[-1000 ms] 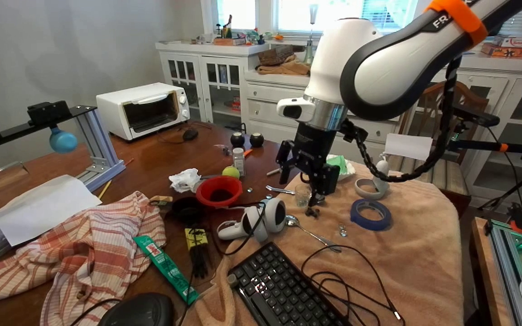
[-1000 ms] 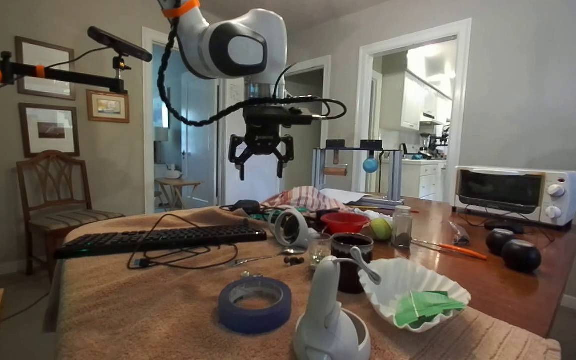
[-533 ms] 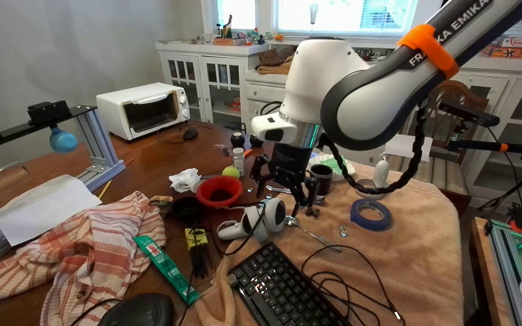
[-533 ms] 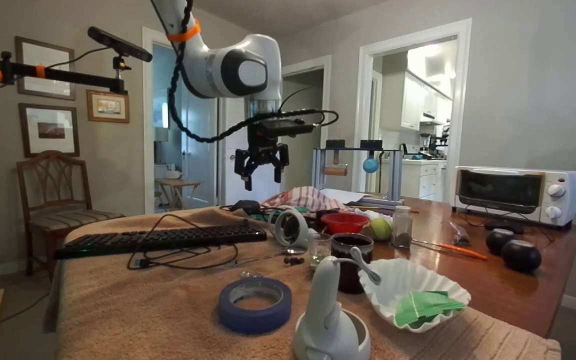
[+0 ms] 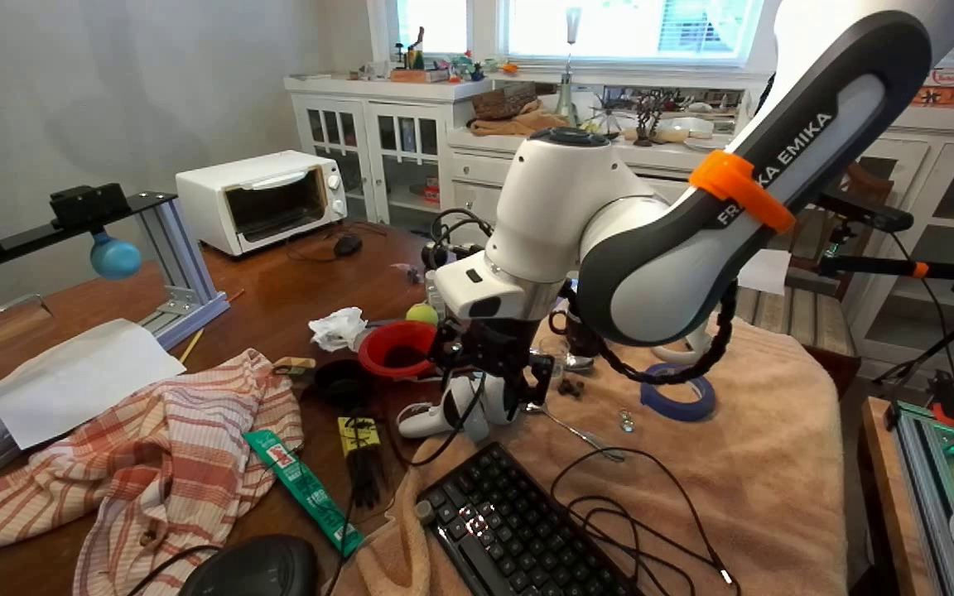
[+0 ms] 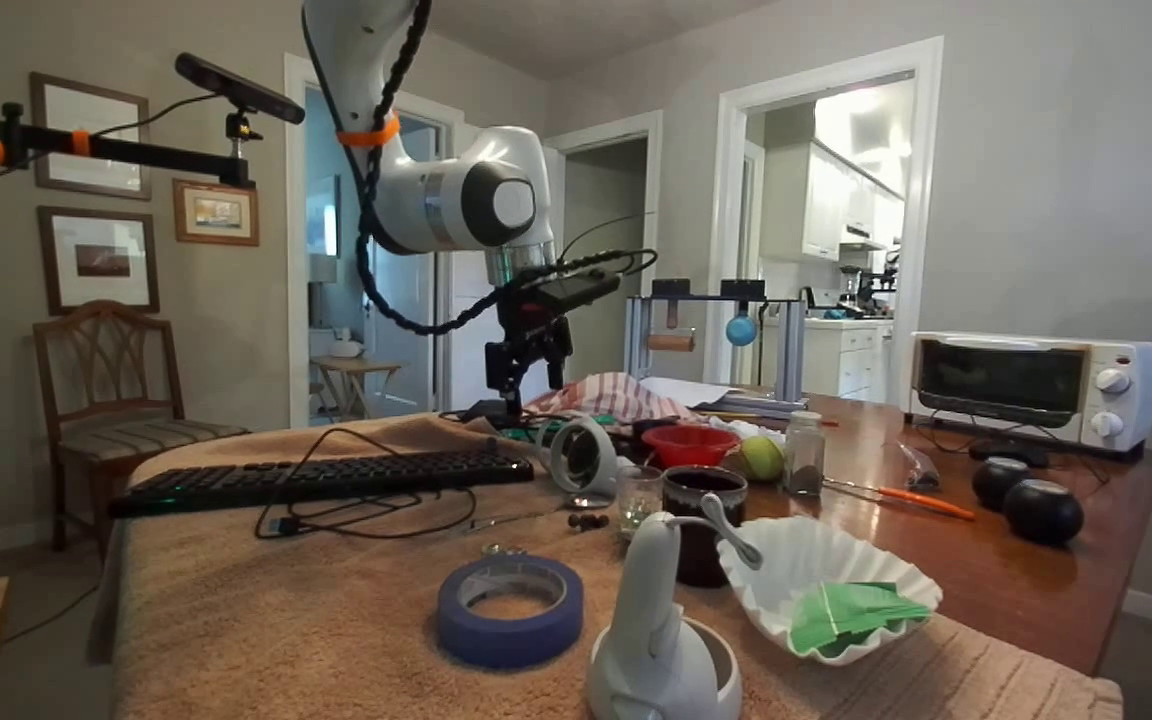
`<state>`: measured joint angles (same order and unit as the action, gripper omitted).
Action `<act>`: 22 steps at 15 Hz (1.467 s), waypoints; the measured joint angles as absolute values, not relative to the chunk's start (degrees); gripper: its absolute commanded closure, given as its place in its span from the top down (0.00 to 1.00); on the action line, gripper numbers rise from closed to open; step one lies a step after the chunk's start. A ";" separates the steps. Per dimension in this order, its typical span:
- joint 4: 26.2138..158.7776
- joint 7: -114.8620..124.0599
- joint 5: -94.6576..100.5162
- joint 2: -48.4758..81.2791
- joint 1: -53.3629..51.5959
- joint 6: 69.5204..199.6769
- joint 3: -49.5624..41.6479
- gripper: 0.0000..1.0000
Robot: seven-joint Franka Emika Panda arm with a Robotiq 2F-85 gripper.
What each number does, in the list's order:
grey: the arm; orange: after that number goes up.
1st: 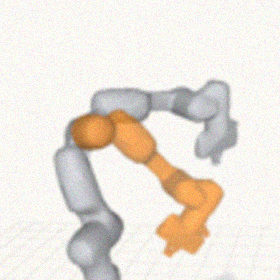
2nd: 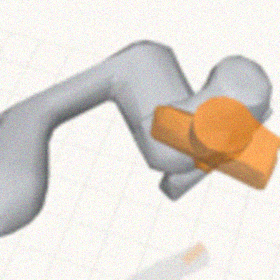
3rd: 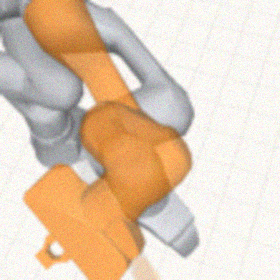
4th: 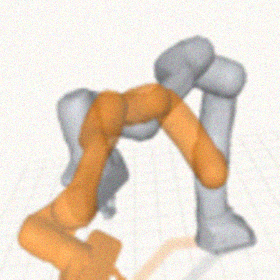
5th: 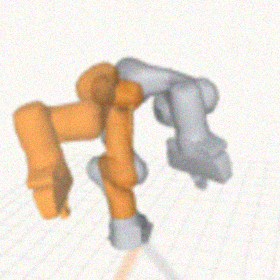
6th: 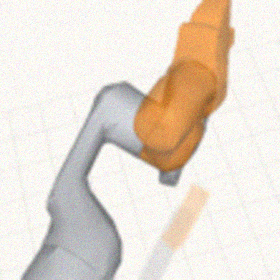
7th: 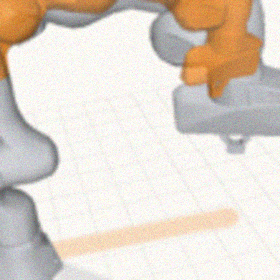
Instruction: Move the cable from the white object to the left
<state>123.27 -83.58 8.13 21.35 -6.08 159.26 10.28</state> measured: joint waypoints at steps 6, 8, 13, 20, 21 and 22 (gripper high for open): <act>122.86 -83.42 8.43 21.72 -5.96 159.42 10.41 1.00; 122.73 -83.22 8.99 21.90 -6.05 159.42 10.41 1.00; 121.22 -81.02 12.57 23.47 -6.85 159.42 10.14 1.00; 118.21 -75.50 16.85 27.11 -8.54 159.50 9.05 0.52; 117.90 -74.99 17.33 27.51 -8.68 159.61 8.97 0.44; 117.59 -74.51 17.73 27.86 -8.83 159.68 8.88 0.42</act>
